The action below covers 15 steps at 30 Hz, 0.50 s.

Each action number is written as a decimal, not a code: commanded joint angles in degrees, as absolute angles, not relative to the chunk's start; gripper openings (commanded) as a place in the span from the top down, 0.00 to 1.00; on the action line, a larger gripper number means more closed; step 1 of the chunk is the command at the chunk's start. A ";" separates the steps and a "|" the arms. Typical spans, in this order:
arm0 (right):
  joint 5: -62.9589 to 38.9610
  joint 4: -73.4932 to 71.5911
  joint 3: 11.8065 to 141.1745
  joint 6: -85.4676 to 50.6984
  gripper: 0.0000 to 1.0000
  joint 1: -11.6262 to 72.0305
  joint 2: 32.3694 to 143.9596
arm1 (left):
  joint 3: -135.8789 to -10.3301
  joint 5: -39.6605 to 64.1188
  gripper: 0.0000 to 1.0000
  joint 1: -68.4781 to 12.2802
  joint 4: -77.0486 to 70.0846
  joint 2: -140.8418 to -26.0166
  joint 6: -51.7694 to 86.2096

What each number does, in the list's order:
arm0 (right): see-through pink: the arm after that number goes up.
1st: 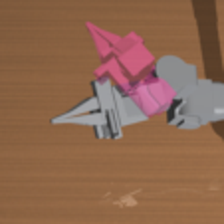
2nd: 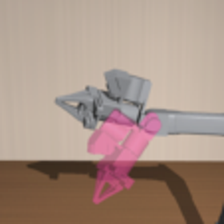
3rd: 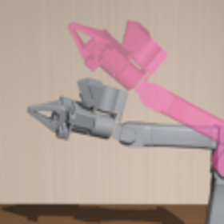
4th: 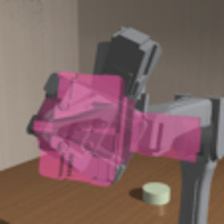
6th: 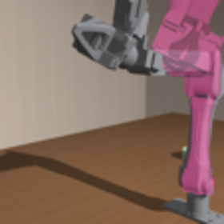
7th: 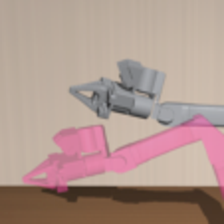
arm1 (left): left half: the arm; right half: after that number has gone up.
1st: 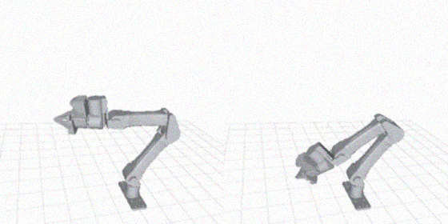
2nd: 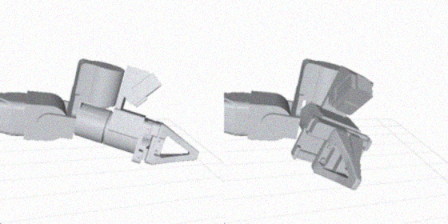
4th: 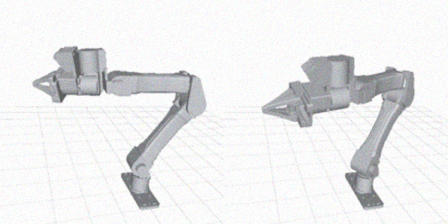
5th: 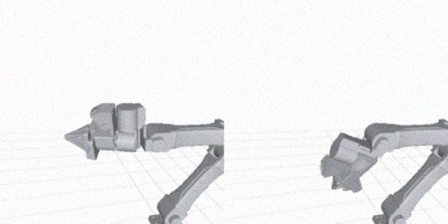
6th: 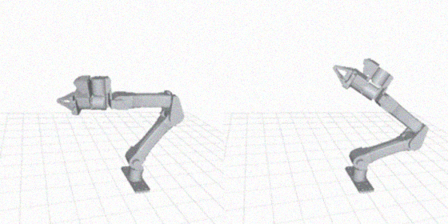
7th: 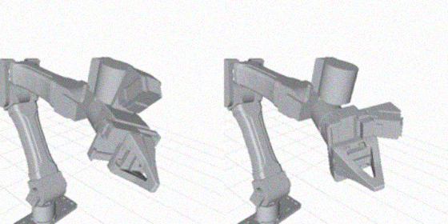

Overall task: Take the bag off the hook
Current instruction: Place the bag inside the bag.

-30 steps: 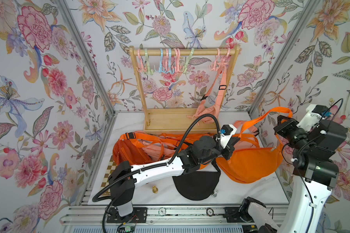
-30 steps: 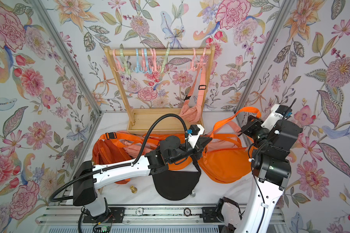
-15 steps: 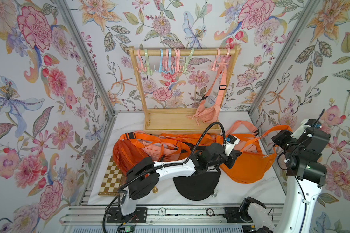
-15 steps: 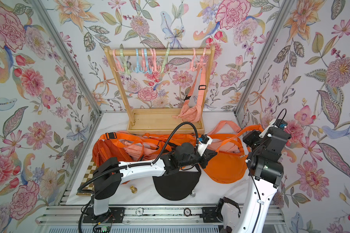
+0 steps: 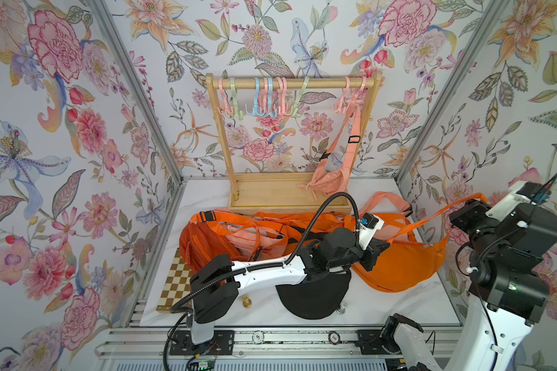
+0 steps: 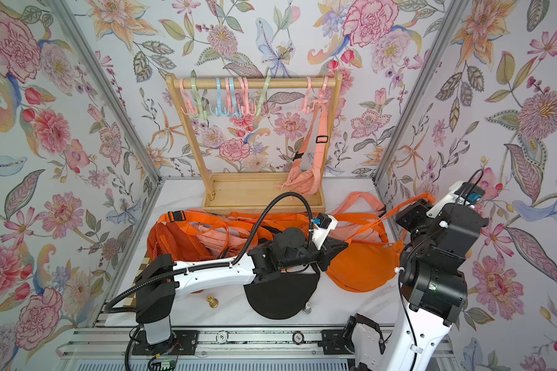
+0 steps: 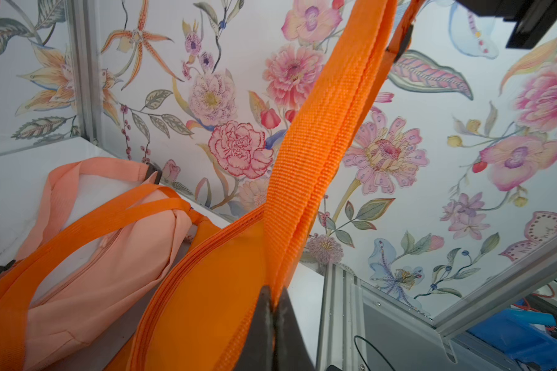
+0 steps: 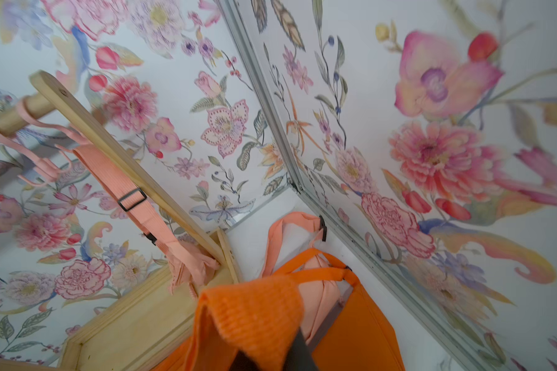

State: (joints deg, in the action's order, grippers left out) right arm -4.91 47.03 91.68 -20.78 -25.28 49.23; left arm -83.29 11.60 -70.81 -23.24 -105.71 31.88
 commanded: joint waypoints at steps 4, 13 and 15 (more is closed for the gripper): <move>-0.05 52.40 96.95 -20.75 1.00 -24.66 45.98 | -85.35 10.73 1.00 -74.18 -17.36 -101.55 29.40; 1.15 45.01 77.89 -19.87 1.00 -23.99 46.31 | -91.84 12.82 1.00 -71.11 -13.54 -110.39 30.41; 0.08 41.76 73.65 -20.48 1.00 -24.08 47.81 | -93.89 15.13 1.00 -69.58 -14.19 -113.91 31.99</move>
State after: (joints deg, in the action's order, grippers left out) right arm 0.64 46.50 77.82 -20.34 -24.40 45.71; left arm -90.91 12.53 -71.94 -15.68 -109.65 30.70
